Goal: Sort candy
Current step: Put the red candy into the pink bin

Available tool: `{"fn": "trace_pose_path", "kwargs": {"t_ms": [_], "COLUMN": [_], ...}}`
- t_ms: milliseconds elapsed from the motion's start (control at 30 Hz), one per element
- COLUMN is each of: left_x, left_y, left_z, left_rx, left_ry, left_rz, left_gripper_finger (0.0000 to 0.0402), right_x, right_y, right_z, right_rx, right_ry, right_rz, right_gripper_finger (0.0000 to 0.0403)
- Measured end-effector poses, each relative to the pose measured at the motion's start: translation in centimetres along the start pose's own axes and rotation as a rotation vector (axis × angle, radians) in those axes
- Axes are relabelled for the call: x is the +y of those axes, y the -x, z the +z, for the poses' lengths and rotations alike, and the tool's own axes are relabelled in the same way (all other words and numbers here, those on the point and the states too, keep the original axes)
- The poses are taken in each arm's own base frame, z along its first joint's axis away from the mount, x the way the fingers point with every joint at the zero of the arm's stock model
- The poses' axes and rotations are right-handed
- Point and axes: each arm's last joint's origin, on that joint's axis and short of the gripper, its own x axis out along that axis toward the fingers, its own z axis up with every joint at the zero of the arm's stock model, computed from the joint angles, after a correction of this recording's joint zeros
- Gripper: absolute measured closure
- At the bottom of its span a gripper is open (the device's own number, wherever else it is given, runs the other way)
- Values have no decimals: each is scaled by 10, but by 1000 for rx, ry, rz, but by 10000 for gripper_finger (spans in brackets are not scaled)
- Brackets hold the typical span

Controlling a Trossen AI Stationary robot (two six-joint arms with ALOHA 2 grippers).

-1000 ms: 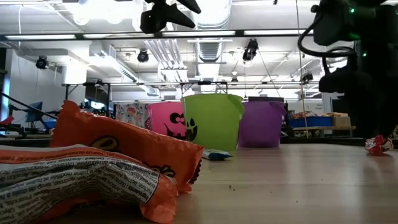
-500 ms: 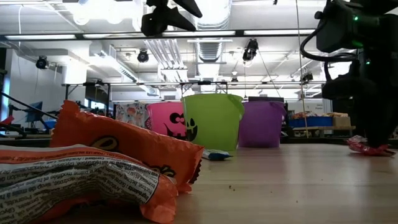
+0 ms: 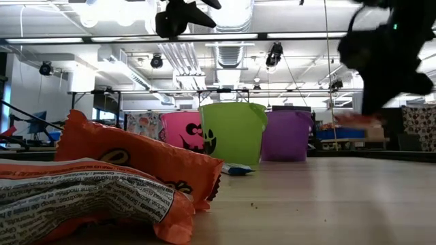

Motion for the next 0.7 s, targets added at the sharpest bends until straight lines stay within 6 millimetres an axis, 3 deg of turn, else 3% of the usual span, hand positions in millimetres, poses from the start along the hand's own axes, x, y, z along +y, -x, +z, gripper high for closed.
{"fn": "trace_pose_path", "kwargs": {"t_ms": [167,367,533,700], "left_x": [-8,-19,-21,-19], "left_y": [0,-4,-19,-28], "left_z": [1,16,21,19], "left_rx": [-39,-215,-280,-281], "left_ry": [-26,-43,-37,-26], "left_rz": [-44,-151,-153,-133], "left_gripper_finger": [267,267,263,246], "right_x": [16,44,61,68], "right_y": [28,52,59,61], "right_z": [10,24,32,35], "right_rx": [-261,-567,-740,-799], "right_ry": [193,400,514,583], "right_rz": [160,388,469,435], "right_gripper_finger": [394,394,394,394]}}
